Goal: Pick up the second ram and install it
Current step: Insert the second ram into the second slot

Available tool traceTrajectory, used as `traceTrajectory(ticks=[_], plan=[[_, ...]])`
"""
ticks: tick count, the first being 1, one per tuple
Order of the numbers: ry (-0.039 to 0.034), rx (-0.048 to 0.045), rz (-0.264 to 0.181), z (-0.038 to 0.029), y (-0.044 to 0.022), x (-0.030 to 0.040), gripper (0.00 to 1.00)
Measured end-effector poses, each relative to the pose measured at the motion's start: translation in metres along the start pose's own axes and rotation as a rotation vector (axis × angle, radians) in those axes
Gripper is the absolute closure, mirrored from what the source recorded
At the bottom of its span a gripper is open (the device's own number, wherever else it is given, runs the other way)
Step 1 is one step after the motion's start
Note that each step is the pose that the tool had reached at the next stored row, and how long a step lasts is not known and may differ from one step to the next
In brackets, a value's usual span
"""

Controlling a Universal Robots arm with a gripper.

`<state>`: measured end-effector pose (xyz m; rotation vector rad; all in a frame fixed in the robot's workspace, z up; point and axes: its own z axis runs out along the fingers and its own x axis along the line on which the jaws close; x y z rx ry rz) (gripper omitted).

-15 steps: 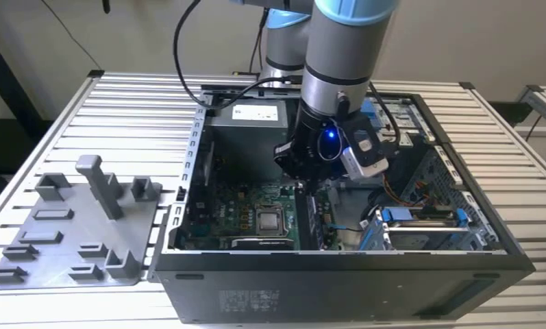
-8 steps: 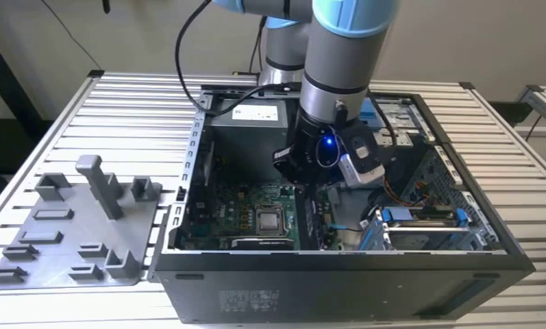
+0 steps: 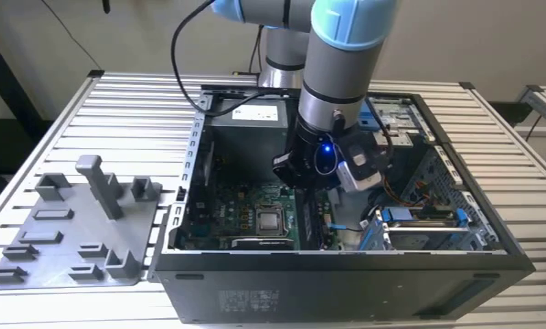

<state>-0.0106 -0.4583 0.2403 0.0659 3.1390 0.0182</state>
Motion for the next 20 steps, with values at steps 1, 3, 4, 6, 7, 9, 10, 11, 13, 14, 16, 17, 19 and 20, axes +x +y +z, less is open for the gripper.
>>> traceTrajectory(ticks=[1, 3, 4, 6, 7, 9, 10, 11, 13, 14, 16, 17, 19, 20], plan=[[0.0000, 0.0000, 0.000, 0.0009, 0.0000, 0.0000, 0.86], [0.0002, -0.0001, 0.000, 0.0031, 0.0000, 0.0000, 0.86], [0.0003, -0.0001, 0.000, 0.0041, -0.0001, 0.0000, 0.86], [0.0006, -0.0001, 0.000, 0.0059, -0.0001, 0.0000, 0.86], [0.0009, 0.0000, 0.000, 0.0064, -0.0002, 0.0000, 0.86], [0.0015, 0.0002, 0.000, 0.0070, -0.0005, 0.0000, 0.86], [0.0015, 0.0001, 0.000, 0.0074, -0.0007, 0.0000, 0.86], [0.0017, 0.0001, 0.000, 0.0078, -0.0010, 0.0000, 0.86], [0.0019, -0.0001, 0.000, 0.0087, -0.0015, 0.0000, 0.86], [0.0019, -0.0001, 0.000, 0.0091, -0.0017, -0.0001, 0.86], [0.0020, 0.0002, 0.000, 0.0097, -0.0027, -0.0001, 0.86], [0.0020, 0.0001, 0.001, 0.0100, -0.0030, -0.0001, 0.86], [0.0020, 0.0000, 0.001, 0.0105, -0.0039, -0.0002, 0.86], [0.0020, -0.0001, 0.002, 0.0109, -0.0043, -0.0002, 0.86]])
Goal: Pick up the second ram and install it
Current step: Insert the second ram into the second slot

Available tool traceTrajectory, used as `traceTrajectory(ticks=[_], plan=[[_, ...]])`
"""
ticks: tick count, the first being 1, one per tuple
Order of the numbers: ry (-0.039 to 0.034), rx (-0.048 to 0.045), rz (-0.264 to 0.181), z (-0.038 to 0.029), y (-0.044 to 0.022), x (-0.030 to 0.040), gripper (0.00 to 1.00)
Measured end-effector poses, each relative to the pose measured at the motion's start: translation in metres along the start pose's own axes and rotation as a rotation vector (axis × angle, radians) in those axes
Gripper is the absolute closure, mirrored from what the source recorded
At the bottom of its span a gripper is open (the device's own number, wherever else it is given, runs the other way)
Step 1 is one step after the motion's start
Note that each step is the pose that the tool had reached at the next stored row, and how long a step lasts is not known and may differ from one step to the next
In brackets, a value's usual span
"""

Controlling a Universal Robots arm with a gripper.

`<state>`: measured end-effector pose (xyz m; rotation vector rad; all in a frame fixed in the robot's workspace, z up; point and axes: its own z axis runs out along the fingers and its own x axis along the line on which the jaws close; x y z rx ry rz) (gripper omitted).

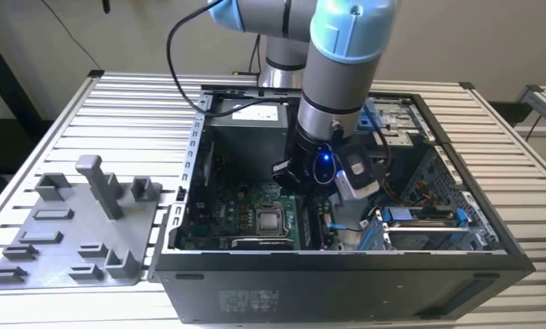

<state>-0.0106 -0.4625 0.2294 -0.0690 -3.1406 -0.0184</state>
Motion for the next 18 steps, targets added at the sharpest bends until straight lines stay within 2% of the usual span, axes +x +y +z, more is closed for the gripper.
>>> traceTrajectory(ticks=[12, 18], plan=[[-0.0001, 0.0001, 0.015, 0.0056, -0.0002, 0.0000, 0.86], [-0.0001, 0.0001, 0.015, 0.0060, -0.0002, 0.0000, 0.86]])
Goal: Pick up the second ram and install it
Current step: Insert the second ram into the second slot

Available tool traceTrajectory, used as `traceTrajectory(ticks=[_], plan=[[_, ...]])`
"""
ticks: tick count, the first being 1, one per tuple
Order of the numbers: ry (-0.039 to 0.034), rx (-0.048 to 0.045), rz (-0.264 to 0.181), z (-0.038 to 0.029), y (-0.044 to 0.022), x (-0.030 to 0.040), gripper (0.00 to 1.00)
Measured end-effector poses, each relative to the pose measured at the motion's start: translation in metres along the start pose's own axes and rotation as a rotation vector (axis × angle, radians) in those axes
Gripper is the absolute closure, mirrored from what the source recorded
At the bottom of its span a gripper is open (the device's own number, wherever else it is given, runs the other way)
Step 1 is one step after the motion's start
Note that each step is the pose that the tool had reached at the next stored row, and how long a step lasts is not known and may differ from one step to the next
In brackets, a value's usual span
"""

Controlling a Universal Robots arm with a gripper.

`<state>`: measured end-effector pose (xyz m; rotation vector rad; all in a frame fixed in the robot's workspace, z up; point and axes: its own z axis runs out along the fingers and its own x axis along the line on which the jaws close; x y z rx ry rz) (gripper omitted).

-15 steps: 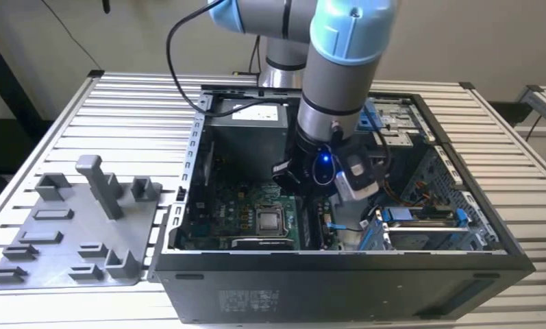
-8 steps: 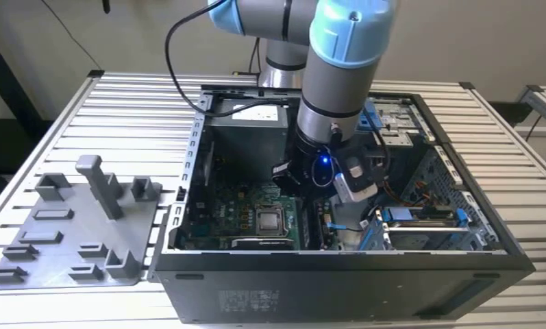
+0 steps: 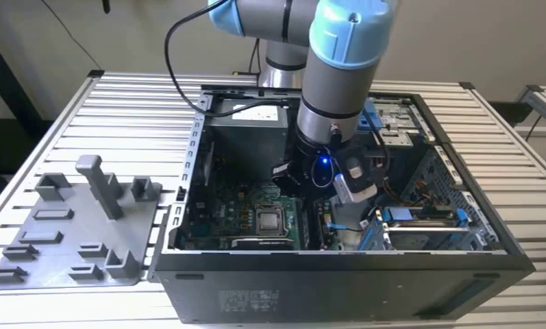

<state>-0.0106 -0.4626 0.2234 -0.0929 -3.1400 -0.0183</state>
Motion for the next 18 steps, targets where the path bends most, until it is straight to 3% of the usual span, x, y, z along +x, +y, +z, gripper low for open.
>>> traceTrajectory(ticks=[8, 18], plan=[[0.0000, 0.0001, -0.002, -0.0002, 0.0002, 0.0000, 0.86], [0.0005, 0.0000, -0.042, -0.0004, 0.0002, -0.0001, 0.86]])
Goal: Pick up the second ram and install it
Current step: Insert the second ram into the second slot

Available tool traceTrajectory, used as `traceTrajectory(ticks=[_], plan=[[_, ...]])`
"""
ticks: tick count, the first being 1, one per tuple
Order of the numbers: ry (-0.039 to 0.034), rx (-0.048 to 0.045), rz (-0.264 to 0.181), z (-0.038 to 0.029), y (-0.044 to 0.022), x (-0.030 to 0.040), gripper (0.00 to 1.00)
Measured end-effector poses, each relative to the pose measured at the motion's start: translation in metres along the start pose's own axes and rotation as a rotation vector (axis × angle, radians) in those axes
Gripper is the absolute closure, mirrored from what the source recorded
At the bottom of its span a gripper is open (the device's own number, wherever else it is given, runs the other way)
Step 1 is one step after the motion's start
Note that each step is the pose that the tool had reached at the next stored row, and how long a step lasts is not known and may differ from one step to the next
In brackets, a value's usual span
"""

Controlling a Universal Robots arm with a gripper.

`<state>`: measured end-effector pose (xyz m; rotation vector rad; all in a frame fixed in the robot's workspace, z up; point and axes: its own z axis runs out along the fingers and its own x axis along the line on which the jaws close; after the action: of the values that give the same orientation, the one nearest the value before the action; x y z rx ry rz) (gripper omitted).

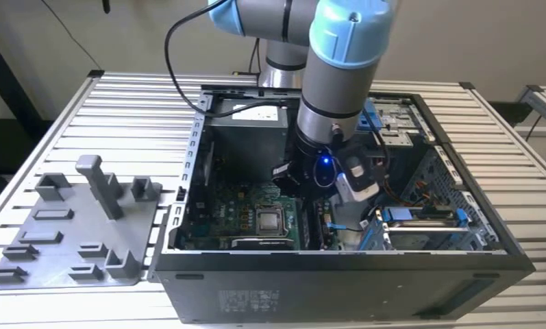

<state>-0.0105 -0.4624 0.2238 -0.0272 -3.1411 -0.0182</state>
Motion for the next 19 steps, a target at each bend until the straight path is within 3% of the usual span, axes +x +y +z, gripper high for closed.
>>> traceTrajectory(ticks=[19], plan=[[0.0001, 0.0017, -0.021, 0.0015, 0.0002, -0.0003, 0.86]])
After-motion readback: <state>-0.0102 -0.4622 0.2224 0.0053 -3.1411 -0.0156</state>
